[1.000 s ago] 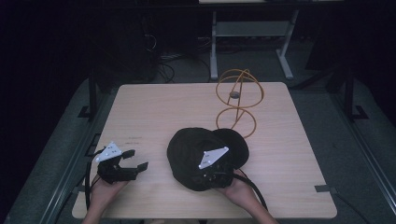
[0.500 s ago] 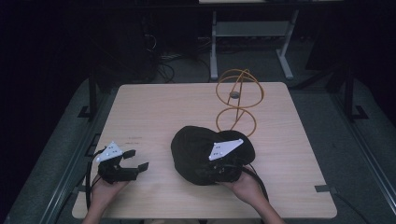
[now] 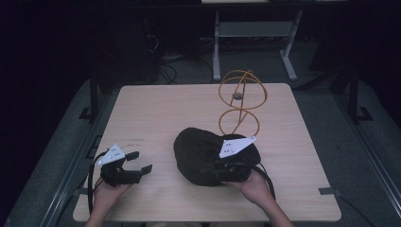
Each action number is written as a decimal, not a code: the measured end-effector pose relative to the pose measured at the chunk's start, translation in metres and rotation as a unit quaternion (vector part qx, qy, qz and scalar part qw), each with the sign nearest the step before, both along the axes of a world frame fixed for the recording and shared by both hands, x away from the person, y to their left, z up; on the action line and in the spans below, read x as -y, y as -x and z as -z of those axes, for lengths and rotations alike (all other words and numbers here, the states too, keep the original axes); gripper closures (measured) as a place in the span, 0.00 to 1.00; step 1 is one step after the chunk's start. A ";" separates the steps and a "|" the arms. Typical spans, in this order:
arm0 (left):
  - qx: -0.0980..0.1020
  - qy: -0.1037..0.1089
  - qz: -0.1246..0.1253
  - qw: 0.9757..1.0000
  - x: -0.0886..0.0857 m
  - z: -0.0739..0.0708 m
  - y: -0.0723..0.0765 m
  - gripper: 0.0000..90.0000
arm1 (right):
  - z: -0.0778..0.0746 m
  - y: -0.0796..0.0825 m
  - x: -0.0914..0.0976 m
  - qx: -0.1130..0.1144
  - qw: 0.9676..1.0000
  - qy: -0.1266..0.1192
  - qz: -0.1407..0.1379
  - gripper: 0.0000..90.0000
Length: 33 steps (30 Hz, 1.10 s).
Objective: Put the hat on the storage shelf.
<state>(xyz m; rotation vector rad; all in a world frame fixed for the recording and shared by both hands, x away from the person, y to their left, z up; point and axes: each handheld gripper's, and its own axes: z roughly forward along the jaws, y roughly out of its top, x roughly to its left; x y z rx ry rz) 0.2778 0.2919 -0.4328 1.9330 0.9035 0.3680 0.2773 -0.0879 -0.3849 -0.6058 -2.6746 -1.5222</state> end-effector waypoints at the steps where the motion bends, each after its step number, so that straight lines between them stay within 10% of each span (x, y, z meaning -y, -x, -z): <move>1: 0.001 0.001 0.000 1.000 0.001 0.000 0.000 0.22 | -0.001 0.000 0.001 0.001 1.000 -0.003 -0.001 0.87; 33: 0.009 0.034 0.060 0.998 0.046 -0.012 0.006 0.21 | -0.048 -0.007 0.021 0.023 0.998 -0.058 0.005 0.87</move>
